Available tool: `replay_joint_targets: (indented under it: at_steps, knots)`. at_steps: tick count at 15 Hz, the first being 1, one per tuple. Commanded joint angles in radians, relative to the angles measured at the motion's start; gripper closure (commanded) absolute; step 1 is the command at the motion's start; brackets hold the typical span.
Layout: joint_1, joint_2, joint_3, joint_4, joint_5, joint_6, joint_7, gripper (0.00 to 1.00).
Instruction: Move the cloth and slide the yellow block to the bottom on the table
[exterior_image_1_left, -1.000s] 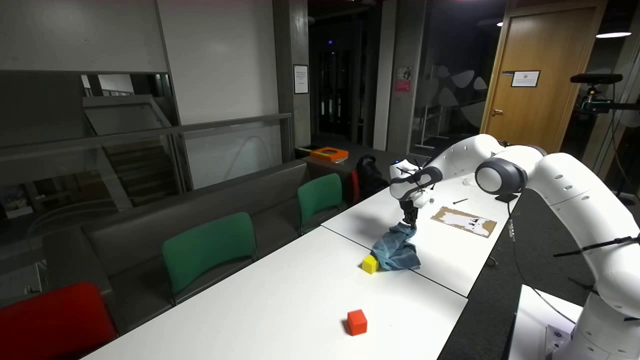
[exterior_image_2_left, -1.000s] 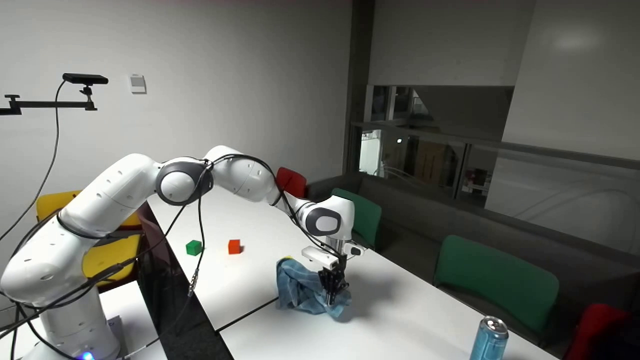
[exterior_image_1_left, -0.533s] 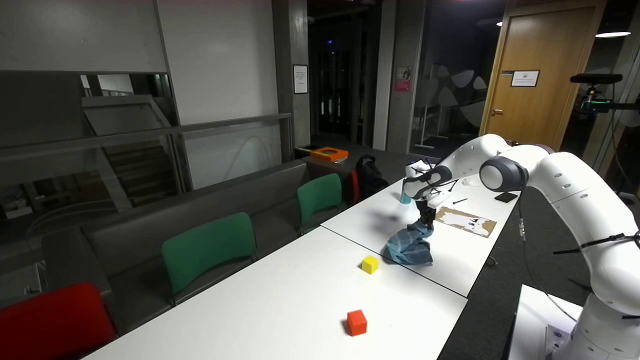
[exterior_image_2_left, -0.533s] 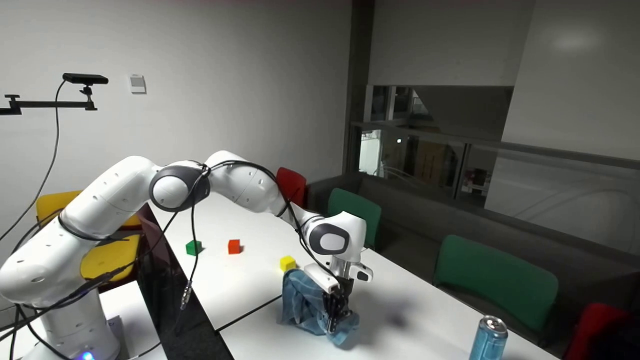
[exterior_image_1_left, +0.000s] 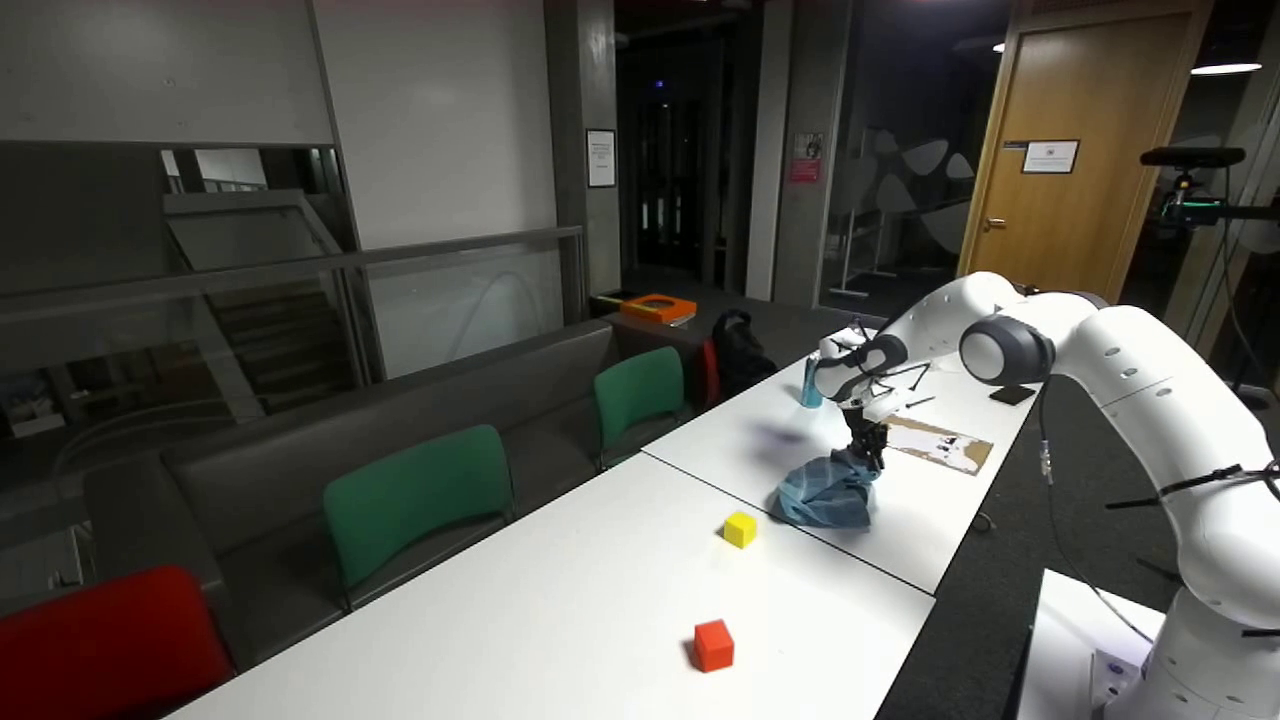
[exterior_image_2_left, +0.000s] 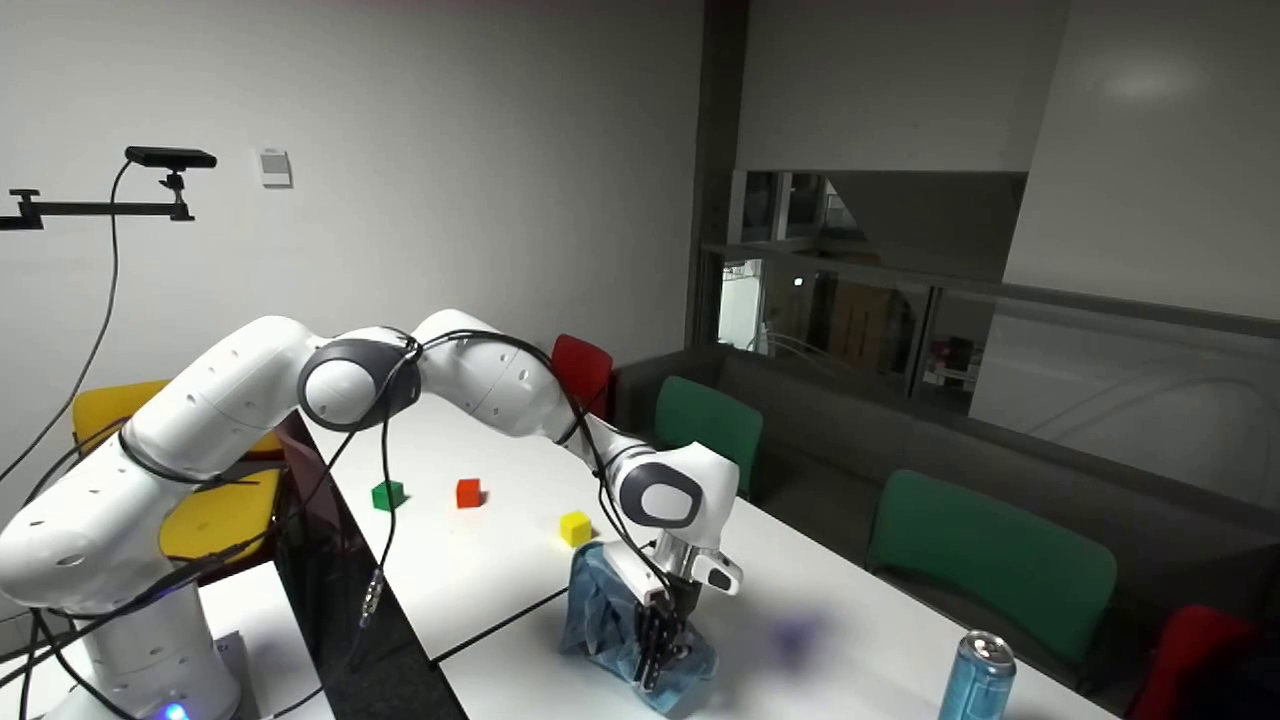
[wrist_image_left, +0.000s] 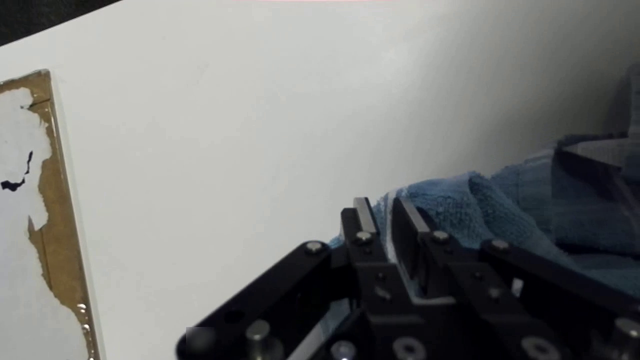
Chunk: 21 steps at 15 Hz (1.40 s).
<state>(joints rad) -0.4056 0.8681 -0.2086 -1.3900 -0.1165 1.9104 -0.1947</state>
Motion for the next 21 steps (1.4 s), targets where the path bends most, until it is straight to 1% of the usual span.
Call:
replay_joint_targets:
  at_steps: [1,5,6,7,8,11,14,17,19,20,21]
  knots:
    - [0.001,-0.04,0.013,-0.022,0.04,-0.039,0.025,0.49]
    - [0.041,-0.158,0.036,-0.147,0.072,0.031,0.039,0.2]
    - [0.052,-0.204,0.048,-0.194,0.09,0.047,0.043,0.12]
    - [0.064,-0.242,0.056,-0.235,0.101,0.064,0.047,0.05]
    - [0.08,-0.282,0.066,-0.273,0.115,0.078,0.056,0.01]
    - [0.134,-0.402,0.089,-0.386,0.135,0.096,0.067,0.0]
    - [0.196,-0.468,0.103,-0.426,0.116,0.072,0.085,0.0]
    - [0.26,-0.489,0.111,-0.409,0.083,0.037,0.115,0.0]
    - [0.295,-0.479,0.117,-0.373,0.064,-0.007,0.143,0.0]
    - [0.273,-0.45,0.116,-0.364,0.094,0.029,0.109,0.0]
    - [0.288,-0.453,0.118,-0.362,0.087,0.016,0.122,0.0]
